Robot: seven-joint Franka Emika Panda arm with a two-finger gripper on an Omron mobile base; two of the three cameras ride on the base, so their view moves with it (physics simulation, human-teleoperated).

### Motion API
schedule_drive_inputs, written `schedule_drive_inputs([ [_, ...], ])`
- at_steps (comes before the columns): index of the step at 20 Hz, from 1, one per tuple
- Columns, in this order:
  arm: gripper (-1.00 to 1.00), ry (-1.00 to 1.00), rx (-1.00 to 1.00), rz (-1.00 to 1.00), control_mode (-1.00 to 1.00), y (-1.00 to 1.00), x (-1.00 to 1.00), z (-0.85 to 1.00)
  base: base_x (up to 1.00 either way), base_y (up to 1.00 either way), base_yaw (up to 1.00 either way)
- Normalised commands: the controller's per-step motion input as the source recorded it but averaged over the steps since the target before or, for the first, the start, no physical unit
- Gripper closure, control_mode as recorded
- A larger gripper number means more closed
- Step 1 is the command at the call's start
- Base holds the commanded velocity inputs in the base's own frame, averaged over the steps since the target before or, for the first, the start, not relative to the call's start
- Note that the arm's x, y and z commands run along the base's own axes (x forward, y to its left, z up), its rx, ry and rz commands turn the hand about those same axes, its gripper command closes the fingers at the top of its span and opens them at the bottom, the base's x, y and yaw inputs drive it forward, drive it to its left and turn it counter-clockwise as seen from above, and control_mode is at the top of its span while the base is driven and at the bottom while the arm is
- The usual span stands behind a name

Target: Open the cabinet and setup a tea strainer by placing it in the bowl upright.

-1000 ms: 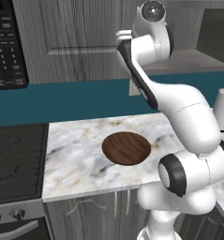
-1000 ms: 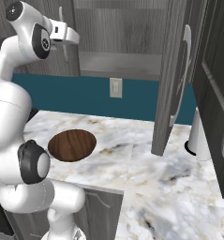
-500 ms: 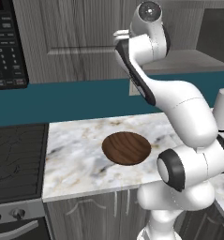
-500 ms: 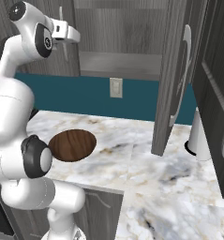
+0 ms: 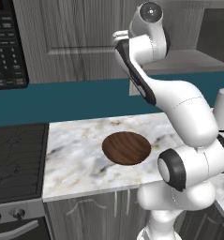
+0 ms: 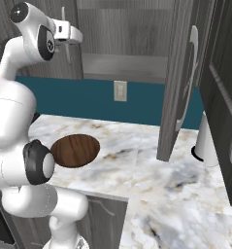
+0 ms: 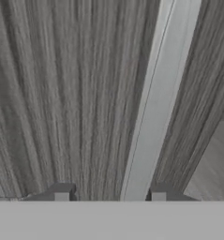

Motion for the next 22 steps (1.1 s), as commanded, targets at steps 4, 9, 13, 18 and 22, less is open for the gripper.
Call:
schedule_drive_inputs([
  [4,1.00,-0.04,0.00,0.08,-1.00,-0.04,0.23,0.00,0.00,0.00,0.00],
  [9,1.00,-0.03,0.02,0.06,-1.00,-0.17,0.19,-0.03,0.00,0.00,0.00],
  [13,1.00,-0.03,0.08,0.02,-1.00,-0.38,0.00,-0.04,0.00,0.00,0.00],
  [18,1.00,0.00,0.00,-0.04,-1.00,-0.01,0.02,-0.01,0.00,0.00,0.00],
  [22,1.00,0.00,0.00,-0.14,-1.00,0.15,-0.13,0.00,0.00,0.00,0.00],
])
